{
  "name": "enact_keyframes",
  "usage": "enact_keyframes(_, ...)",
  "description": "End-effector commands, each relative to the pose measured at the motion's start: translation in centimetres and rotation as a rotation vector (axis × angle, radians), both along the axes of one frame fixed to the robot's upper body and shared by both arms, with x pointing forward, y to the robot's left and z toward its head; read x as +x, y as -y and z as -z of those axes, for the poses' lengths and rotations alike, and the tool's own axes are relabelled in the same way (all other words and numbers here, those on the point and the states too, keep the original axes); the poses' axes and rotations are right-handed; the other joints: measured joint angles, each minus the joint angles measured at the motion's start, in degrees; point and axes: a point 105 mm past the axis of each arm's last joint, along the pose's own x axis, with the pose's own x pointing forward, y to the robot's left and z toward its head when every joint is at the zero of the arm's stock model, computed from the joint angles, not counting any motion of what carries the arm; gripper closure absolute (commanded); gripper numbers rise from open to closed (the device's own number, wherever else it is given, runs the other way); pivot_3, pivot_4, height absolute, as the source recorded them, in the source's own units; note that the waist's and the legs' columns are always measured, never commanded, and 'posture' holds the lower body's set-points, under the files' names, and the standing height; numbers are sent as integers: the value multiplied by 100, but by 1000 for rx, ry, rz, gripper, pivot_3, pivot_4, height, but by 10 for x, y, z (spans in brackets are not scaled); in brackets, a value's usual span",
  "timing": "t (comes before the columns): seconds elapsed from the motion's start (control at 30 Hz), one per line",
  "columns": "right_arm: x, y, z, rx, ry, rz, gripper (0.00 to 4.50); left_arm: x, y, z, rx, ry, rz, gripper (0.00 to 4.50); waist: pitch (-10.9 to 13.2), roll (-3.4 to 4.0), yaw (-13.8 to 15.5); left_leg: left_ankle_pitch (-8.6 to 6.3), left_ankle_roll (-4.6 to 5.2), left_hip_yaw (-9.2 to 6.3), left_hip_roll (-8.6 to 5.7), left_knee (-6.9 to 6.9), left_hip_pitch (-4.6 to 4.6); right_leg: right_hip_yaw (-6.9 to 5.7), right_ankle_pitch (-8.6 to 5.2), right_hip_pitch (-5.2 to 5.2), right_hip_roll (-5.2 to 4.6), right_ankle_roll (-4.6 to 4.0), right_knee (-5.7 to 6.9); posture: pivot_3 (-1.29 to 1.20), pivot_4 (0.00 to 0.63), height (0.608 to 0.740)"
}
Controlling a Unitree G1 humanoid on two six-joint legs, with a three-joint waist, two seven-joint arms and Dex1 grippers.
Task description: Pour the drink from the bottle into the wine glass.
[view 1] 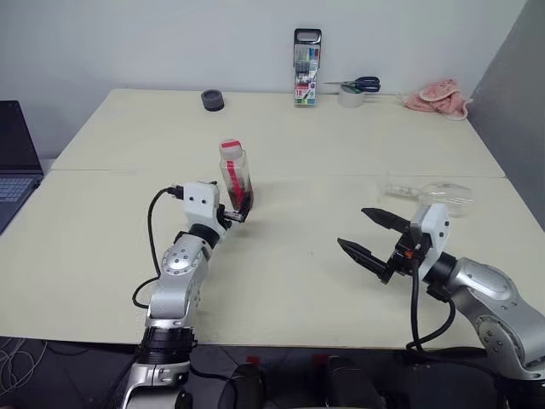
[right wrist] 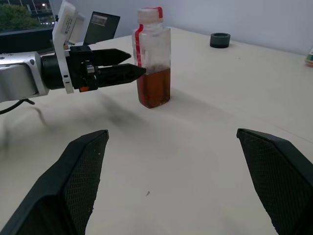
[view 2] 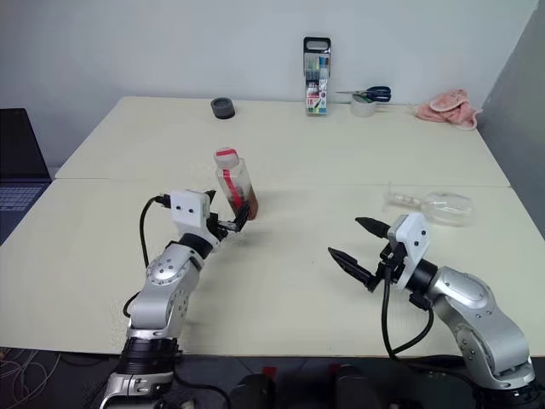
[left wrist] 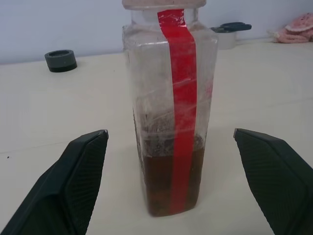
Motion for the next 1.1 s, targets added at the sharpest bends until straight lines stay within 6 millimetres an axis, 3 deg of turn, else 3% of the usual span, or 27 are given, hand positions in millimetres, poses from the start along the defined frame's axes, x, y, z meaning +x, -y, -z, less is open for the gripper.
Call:
enact_keyframes(0.03,-8,-5,-15,-10,42,-65,0,7,6,-13,7,35,-4,143,1,-2,-1,0,0,0,0,0,0,0,0,0,0,0,0,0,150,740)
enact_keyframes(0.33,-7,-9,-28,-49,53,-160,0,26,10,-25,35,58,-49,143,6,-10,2,0,0,1,-1,1,0,1,1,0,0,1,0,0,150,740)
enact_keyframes(0.9,-1,-5,-29,-58,63,-158,0,44,13,-43,3,56,-93,143,10,-17,7,2,-4,2,-1,1,-3,1,2,-2,-2,3,-2,0,150,740)
enact_keyframes(1.0,0,-5,-29,-59,63,-157,0,44,13,-41,8,48,-92,683,10,-17,6,3,-5,3,-2,1,-3,1,2,-3,-2,3,-2,0,150,740)
enact_keyframes(1.1,0,-5,-29,-57,62,-158,0,42,9,-37,16,30,-100,1560,10,-18,6,9,-17,2,-2,1,-3,1,2,-3,-2,4,-2,0,150,740)
